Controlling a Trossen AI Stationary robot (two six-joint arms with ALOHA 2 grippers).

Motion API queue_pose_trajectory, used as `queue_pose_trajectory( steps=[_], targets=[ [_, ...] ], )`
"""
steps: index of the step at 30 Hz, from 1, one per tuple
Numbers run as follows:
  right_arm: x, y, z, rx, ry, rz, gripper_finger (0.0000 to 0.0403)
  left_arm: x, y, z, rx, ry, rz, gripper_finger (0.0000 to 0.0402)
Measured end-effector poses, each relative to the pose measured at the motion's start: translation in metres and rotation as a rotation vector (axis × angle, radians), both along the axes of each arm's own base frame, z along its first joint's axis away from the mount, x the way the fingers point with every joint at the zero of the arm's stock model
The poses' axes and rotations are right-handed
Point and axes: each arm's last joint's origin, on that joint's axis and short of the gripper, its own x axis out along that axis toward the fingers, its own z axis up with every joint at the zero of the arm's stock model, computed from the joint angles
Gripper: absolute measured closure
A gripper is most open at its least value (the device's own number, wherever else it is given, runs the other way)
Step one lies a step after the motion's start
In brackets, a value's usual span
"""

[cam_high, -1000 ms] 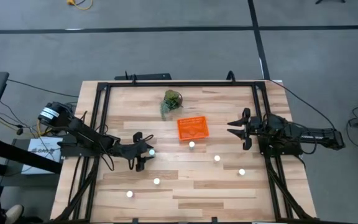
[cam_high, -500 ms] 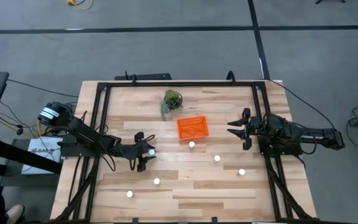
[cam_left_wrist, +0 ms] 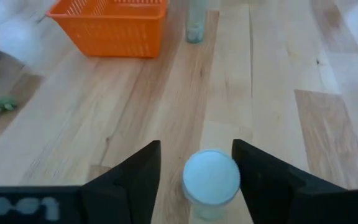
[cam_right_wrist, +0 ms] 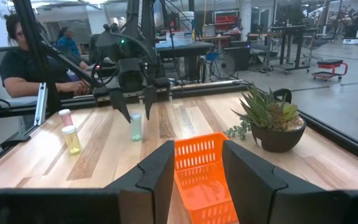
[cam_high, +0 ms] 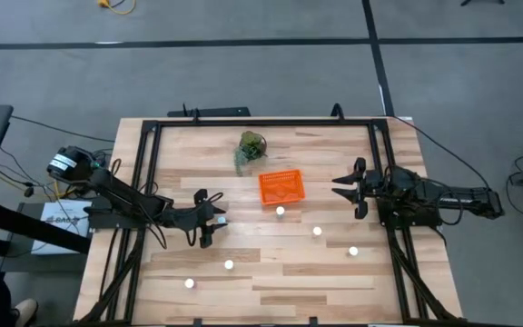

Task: Pick and place pill bottles into a basket
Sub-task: Put the blue pill bottle into the orange basket

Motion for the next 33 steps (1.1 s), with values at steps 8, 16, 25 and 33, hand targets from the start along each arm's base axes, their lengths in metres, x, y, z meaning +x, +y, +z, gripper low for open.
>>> queue_pose_trajectory(
  steps=[8, 16, 25, 33],
  targets=[
    [0.0, 0.0, 0.0, 0.0, 0.0, 0.0, 0.0273, 0.0, -0.002, -0.001, -0.076, 0.017, -0.038, 0.0289],
    [0.0, 0.0, 0.0, 0.0, 0.0, 0.0, 0.0273, 0.006, -0.001, 0.007, -0.025, -0.028, 0.013, 0.029],
    [0.0, 0.0, 0.0, 0.0, 0.0, 0.0, 0.0273, 0.036, 0.015, 0.039, 0.165, -0.117, 0.087, 0.0293],
    [0.0, 0.0, 0.0, 0.0, 0.0, 0.0, 0.0273, 0.084, 0.048, 0.057, 0.254, -0.152, 0.016, 0.0287]
  ],
)
